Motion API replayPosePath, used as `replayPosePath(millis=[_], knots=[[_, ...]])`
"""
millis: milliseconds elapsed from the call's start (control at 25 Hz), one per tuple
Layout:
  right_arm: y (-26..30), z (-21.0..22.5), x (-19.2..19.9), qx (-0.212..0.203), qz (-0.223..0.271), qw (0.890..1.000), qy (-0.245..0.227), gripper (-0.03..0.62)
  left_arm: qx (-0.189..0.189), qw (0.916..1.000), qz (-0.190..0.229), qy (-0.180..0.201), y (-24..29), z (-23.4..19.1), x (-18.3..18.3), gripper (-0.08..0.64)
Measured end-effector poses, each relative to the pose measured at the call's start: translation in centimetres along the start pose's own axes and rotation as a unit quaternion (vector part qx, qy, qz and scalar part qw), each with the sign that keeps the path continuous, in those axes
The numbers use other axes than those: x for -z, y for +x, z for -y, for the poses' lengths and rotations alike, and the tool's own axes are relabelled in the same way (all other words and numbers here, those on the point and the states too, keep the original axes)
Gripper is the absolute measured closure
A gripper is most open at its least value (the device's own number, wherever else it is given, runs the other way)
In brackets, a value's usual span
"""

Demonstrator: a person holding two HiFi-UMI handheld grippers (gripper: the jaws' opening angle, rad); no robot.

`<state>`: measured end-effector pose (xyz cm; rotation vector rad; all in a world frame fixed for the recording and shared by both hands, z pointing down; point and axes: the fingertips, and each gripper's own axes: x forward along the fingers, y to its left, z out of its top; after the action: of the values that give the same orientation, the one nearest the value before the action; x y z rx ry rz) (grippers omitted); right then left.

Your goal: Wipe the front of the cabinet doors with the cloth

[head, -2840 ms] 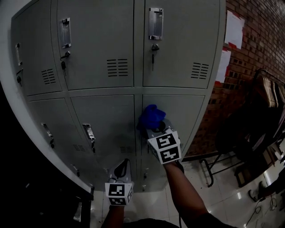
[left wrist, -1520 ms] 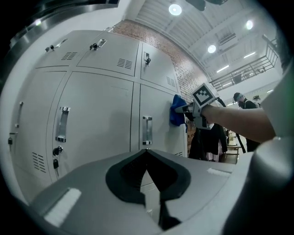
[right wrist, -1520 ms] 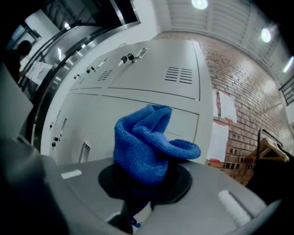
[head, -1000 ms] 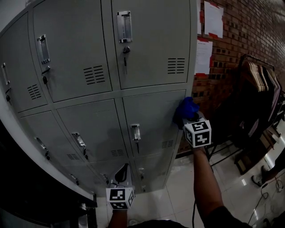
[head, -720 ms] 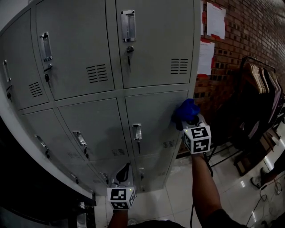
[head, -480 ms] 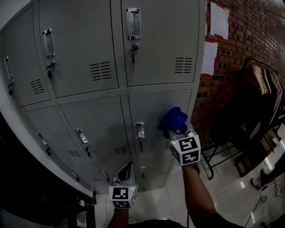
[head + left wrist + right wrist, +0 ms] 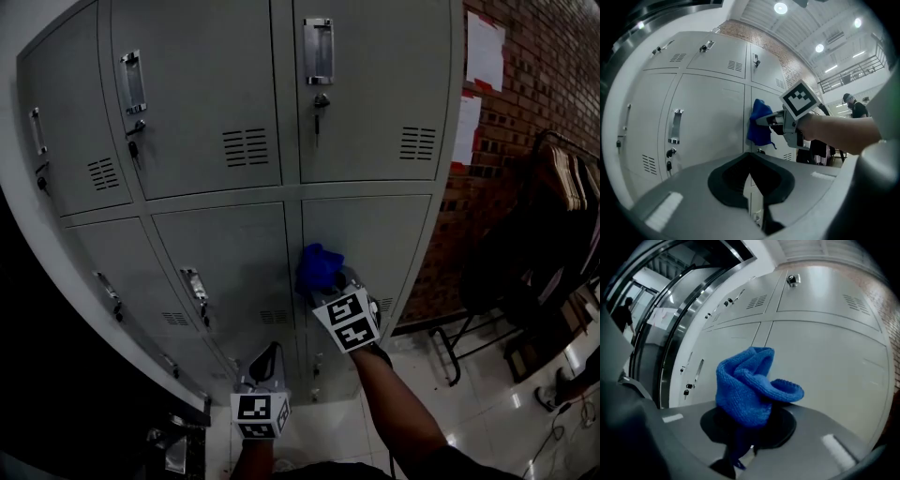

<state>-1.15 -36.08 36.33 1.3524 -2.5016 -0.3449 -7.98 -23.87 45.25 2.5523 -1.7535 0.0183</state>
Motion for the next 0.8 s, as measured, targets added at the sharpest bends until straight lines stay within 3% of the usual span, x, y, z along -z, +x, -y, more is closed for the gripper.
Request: replayPosePath(millis=[200,400,800], knots=[[0.1,0.1,-0.1,0.009,0.002,1.0,-0.009,0.52,-0.014,0.9999,-0.004,-0.004,-0.4,-1.3,0.2,0.55],[-0.8,1.8,1.0,0.029,0.0,0.999,-0.032,0.522,-0.005,0.9999,-0.004,-0.008,-0.4,-0.8,0.3,0.549],[-5.2,9.6,4.4,0.103,-0.015,0.994,0.015,0.522,0.003,0.9999,-0.013,-0.002,-0.2,0.2,0.9,0.549]])
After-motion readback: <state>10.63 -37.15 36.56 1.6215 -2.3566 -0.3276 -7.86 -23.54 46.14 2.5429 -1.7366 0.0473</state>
